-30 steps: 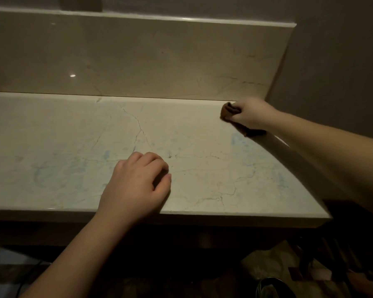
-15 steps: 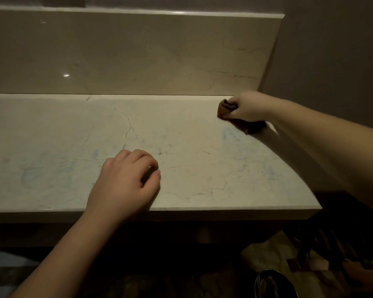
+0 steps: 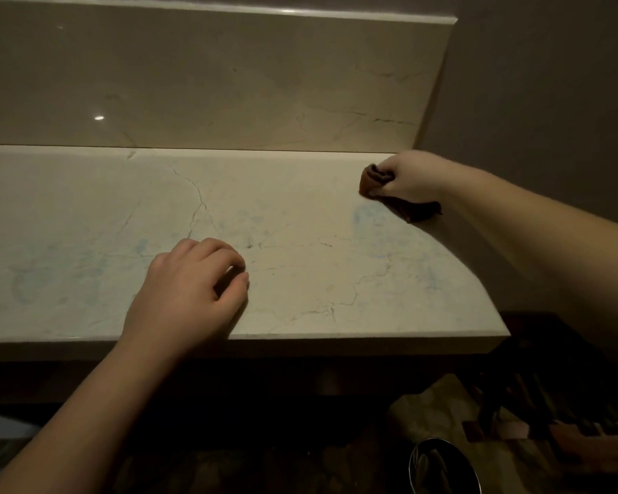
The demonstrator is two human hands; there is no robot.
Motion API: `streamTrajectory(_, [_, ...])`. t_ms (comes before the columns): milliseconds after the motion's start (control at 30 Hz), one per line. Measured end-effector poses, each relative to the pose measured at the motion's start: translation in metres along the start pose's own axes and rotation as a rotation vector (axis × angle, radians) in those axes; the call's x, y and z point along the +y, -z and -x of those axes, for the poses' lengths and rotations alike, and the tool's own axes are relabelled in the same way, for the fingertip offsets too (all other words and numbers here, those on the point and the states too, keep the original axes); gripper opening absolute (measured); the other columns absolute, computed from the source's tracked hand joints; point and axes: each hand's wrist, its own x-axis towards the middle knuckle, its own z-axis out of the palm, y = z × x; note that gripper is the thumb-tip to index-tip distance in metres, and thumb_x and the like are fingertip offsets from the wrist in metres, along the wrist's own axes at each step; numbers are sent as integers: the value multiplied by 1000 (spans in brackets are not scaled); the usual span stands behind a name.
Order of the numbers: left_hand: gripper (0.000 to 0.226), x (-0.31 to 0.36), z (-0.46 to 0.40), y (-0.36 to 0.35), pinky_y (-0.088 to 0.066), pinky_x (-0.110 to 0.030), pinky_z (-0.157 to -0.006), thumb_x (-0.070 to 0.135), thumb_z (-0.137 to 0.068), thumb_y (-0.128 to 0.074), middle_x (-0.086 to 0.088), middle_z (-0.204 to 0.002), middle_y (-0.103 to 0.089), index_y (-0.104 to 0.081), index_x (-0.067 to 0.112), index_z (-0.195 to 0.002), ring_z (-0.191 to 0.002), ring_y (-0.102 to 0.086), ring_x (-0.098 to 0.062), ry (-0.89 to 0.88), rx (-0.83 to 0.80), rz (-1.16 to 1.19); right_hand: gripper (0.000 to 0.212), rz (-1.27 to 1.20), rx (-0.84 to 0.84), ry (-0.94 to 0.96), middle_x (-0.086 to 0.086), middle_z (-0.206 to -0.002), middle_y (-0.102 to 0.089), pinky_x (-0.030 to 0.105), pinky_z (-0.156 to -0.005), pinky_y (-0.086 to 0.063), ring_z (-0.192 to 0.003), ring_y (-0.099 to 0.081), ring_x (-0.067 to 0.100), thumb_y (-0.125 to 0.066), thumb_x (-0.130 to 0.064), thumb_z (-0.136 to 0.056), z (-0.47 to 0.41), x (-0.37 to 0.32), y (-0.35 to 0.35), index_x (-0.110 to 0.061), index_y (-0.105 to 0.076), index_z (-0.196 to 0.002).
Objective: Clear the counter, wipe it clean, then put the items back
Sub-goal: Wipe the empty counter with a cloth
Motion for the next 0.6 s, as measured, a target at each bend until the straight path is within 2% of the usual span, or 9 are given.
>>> streamTrajectory(100, [44, 0, 0, 0, -33, -35, -82, 50, -82, -33, 12, -104, -63, -67, 25, -95, -97, -51, -15, 5, 4, -4, 22, -55, -15, 150, -7, -77, -57, 28, -62, -38, -73, -52, 16, -63, -35, -89, 41, -9, -14, -27, -51, -71])
streamTrajectory(167, [45, 1, 0, 0, -33, -35, -82, 51, -82, -33, 11, -105, -63, -67, 25, -95, -97, -51, -14, 6, 5, -5, 7, -77, -87, 268, -6, -87, -61, 29, -72, -45, -80, -56, 14, -63, -28, -89, 62, -11, -21, -25, -61, -83])
streamTrajectory(233, [46, 1, -1, 0, -33, -35, -82, 52, -82, -32, 11, -106, -63, -67, 25, -97, -98, -50, -13, 5, -1, -6, 9, -72, -108, 326, -6, -92, -62, 28, -75, -46, -83, -57, 13, -62, -25, -90, 64, -10, -21, -18, -65, -92])
streamTrajectory(300, [47, 0, 0, 0, -33, -35, -83, 52, -82, -32, 11, -107, -63, -67, 25, -98, -98, -50, -13, 6, -4, -9, 6, -54, -53, 289, -5, -85, -59, 30, -70, -41, -81, -55, 17, -60, -23, -90, 50, -7, -17, -20, -61, -85])
streamTrajectory(400, [47, 1, 0, 1, -33, -36, -83, 52, -82, -32, 11, -107, -63, -67, 25, -98, -99, -51, -15, 14, -1, -12, 22, -37, 42, 143, -9, -74, -50, 28, -59, -32, -79, -52, 22, -56, -22, -92, 19, 1, -10, -28, -49, -72])
streamTrajectory(500, [48, 3, -1, 2, -35, -38, -84, 53, -82, -32, 10, -108, -63, -67, 25, -100, -101, -51, -15, 18, -12, -20, 13, -66, 107, 107, -2, -78, -54, 29, -62, -32, -81, -55, 25, -55, -25, -93, 9, 3, -15, -19, -56, -82])
streamTrajectory(600, [50, 3, -2, 2, -35, -39, -84, 53, -82, -32, 9, -109, -63, -67, 24, -101, -102, -51, -17, 15, -17, -23, 7, -127, 128, 221, -3, -87, -55, 28, -68, -34, -85, -54, 21, -58, -21, -92, 43, -7, -29, -15, -61, -89])
